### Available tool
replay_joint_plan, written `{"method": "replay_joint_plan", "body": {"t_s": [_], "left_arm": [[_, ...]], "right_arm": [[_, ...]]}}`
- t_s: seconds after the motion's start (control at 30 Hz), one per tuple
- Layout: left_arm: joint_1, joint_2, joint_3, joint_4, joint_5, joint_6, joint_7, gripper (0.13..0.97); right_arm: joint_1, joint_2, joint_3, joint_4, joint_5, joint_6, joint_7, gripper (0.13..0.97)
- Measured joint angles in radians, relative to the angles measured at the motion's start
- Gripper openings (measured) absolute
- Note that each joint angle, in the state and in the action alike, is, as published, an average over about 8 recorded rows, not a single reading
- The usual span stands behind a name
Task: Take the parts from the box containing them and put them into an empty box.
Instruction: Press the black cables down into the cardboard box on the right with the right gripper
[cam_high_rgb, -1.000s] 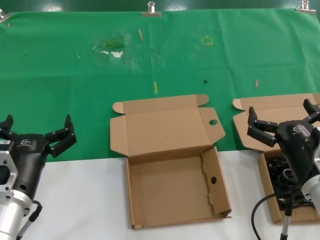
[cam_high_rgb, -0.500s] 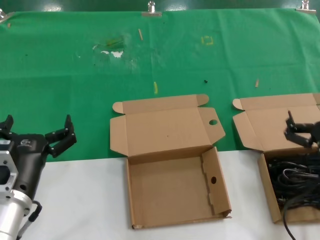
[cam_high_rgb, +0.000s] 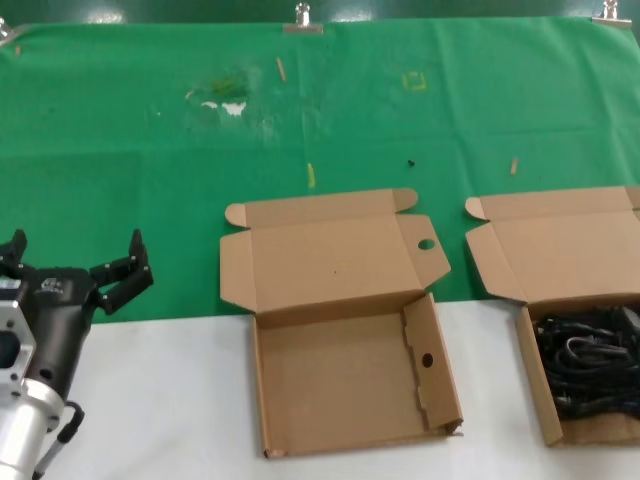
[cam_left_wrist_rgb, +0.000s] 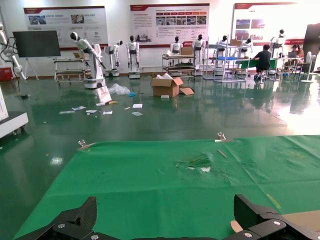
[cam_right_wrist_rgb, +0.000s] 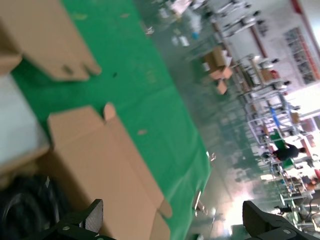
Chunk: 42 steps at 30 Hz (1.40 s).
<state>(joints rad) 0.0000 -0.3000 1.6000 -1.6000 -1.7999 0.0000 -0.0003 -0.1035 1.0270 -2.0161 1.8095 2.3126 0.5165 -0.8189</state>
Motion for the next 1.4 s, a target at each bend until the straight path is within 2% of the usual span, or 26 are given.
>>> {"method": "replay_joint_plan", "body": {"t_s": [0.33, 0.5, 0.67, 0.87, 1.07, 1.23, 1.4], "left_arm": [[0.000, 0.000, 0.000, 0.000, 0.000, 0.000, 0.000, 0.966], [0.000, 0.000, 0.000, 0.000, 0.000, 0.000, 0.000, 0.966], [0.000, 0.000, 0.000, 0.000, 0.000, 0.000, 0.000, 0.966], [0.000, 0.000, 0.000, 0.000, 0.000, 0.000, 0.000, 0.966], [0.000, 0.000, 0.000, 0.000, 0.000, 0.000, 0.000, 0.966], [0.000, 0.000, 0.000, 0.000, 0.000, 0.000, 0.000, 0.966], [0.000, 0.000, 0.000, 0.000, 0.000, 0.000, 0.000, 0.966]], "right_arm": [[-0.052, 0.241, -0.099, 0.087, 0.174, 0.004, -0.107, 0.966], [-0.071, 0.311, -0.138, 0.126, 0.219, -0.001, -0.149, 0.966], [-0.025, 0.281, -0.182, 0.090, 0.234, -0.003, -0.228, 0.966], [0.089, 0.193, -0.240, 0.005, 0.236, -0.012, -0.337, 0.966], [0.199, 0.135, -0.319, -0.052, 0.285, -0.023, -0.426, 0.966], [0.239, 0.134, -0.359, -0.066, 0.320, -0.021, -0.454, 0.966], [0.216, 0.177, -0.352, -0.046, 0.321, -0.007, -0.433, 0.966]]}}
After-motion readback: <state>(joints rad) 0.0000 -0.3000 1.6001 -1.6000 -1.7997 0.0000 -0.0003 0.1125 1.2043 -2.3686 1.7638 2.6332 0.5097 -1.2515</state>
